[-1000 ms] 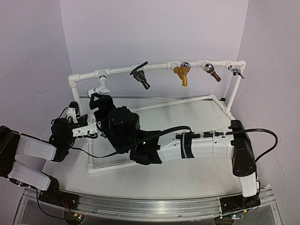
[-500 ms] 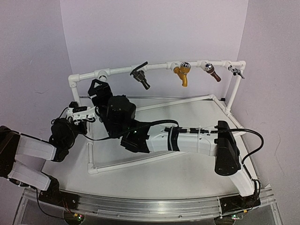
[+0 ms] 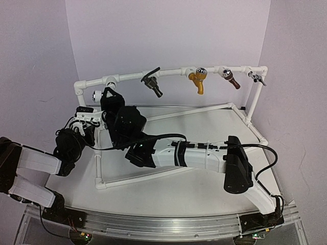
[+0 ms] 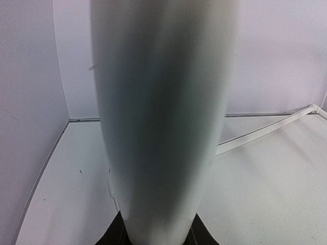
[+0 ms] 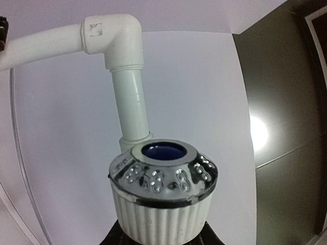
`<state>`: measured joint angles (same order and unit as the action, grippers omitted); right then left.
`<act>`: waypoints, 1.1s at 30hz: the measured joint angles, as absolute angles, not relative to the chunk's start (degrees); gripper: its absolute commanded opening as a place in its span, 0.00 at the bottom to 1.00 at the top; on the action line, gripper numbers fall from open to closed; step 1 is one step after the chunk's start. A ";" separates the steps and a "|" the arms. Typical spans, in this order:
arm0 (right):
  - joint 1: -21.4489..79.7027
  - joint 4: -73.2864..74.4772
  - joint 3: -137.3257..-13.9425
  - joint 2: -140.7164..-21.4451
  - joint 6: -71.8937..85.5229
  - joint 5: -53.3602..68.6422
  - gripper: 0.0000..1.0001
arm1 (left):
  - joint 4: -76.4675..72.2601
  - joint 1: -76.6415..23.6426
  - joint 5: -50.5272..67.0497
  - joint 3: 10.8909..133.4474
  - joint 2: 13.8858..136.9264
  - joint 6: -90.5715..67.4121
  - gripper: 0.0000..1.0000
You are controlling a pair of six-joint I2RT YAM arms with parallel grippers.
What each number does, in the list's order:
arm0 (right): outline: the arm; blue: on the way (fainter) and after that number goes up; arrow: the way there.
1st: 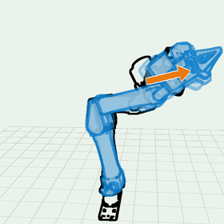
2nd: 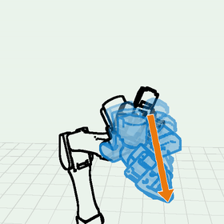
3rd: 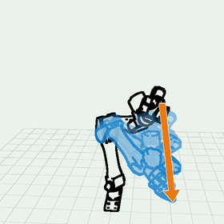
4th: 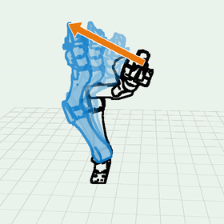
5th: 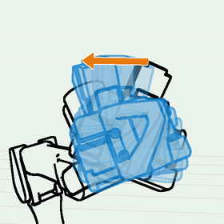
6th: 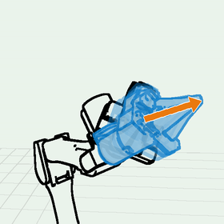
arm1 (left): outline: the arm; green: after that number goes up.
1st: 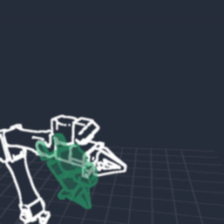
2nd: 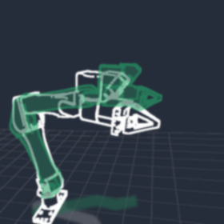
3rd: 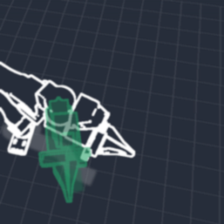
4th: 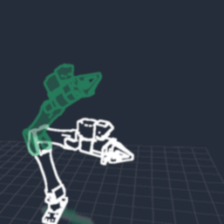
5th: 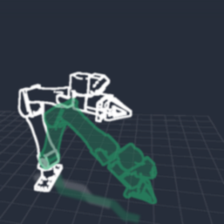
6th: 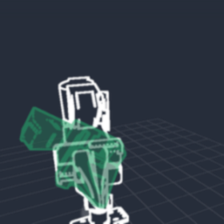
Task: Install the water faucets
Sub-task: Place the adaptor at the water faucet.
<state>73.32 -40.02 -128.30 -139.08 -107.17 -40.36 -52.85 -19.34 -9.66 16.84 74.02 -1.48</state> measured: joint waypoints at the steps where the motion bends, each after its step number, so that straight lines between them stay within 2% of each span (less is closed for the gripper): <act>1: 73.35 -40.51 -128.82 -139.47 -105.01 -40.80 0.17 | -52.85 -19.33 -9.65 16.84 74.03 -1.46 0.00; 4: 73.43 -41.32 -129.34 -139.76 -95.56 -41.94 0.13 | -52.90 -19.33 -9.61 16.84 74.06 -1.29 0.00; 9: 73.24 -42.17 -124.42 -136.72 -66.68 -42.21 0.06 | -52.97 -19.36 -9.32 16.84 74.11 -0.82 0.00; 12: 72.72 -39.96 -118.52 -132.32 -47.68 -39.85 0.06 | -53.01 -19.55 -8.96 16.84 74.11 -0.35 0.00; 15: 72.12 -38.74 -114.27 -129.20 -29.31 -36.88 0.13 | -52.99 -19.66 -8.86 16.84 74.11 -0.21 0.00; 17: 71.91 -39.03 -113.23 -128.61 -20.55 -36.17 0.11 | -52.99 -19.68 -8.87 16.84 74.11 -0.23 0.00; 20: 71.68 -40.04 -111.66 -127.94 -9.10 -35.38 0.00 | -52.99 -19.68 -8.86 16.84 74.11 -0.16 0.00; 26: 70.95 -45.06 -106.16 -125.82 6.07 -31.52 0.01 | -52.97 -19.96 -8.71 16.84 73.93 0.21 0.00; 27: 70.87 -45.51 -105.99 -125.82 7.27 -31.14 0.03 | -52.96 -19.94 -8.71 16.84 73.93 0.20 0.00; 28: 70.80 -45.74 -105.95 -125.82 8.19 -30.88 0.09 | -52.97 -19.94 -8.71 16.84 73.93 0.19 0.00; 31: 70.69 -46.05 -105.67 -125.81 9.25 -30.19 0.42 | -52.94 -19.94 -8.73 16.84 73.90 0.13 0.00; 33: 70.60 -47.68 -104.26 -125.53 9.32 -28.80 0.55 | -52.87 -19.94 -8.74 16.84 73.89 0.07 0.00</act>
